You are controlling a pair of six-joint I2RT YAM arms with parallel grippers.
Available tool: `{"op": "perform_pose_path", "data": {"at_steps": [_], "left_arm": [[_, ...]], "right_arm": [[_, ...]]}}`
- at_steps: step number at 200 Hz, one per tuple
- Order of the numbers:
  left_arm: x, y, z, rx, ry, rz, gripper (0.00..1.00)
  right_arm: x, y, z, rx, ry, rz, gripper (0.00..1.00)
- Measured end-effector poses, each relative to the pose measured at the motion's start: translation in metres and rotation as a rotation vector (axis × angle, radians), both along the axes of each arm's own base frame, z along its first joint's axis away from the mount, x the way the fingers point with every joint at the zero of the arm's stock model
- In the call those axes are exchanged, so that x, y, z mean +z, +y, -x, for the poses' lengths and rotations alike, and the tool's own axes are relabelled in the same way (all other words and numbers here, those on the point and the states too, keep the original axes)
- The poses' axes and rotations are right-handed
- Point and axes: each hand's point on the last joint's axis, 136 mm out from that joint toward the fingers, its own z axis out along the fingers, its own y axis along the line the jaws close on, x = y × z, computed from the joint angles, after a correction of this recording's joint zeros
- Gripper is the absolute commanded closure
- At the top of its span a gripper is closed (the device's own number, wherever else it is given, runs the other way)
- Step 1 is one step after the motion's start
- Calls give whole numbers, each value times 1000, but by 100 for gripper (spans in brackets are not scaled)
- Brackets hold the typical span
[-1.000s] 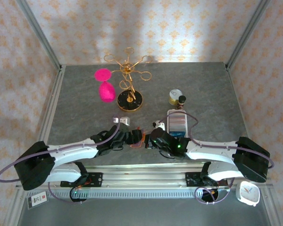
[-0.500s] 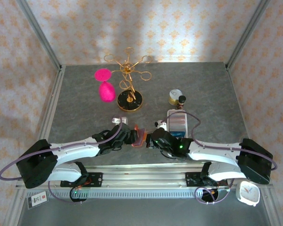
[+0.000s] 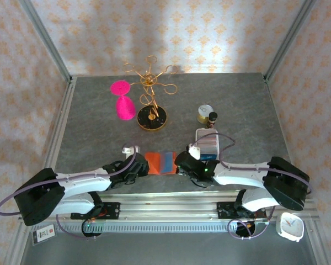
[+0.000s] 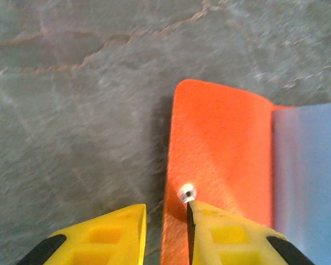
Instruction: Put the credit cards into the card holder
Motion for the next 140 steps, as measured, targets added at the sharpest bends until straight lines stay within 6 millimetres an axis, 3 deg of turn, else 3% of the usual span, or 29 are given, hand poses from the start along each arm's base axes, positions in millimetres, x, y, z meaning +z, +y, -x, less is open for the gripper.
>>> {"op": "perform_pose_path", "data": {"at_steps": [51,79,115,140], "left_arm": [[0,-1,2,11,4,36,74],[2,-4,2,2,4,51,73],[5,-7,2,-5,-2,67,73],[6,-9,2,-11,2,75,73]], "right_arm": [[7,0,-4,-6,-13,23,75],[25,1,-5,8,-47,-17,64],[51,0,-5,18,-95,-69,61],[62,0,-2,39,-112,-82,65]]}}
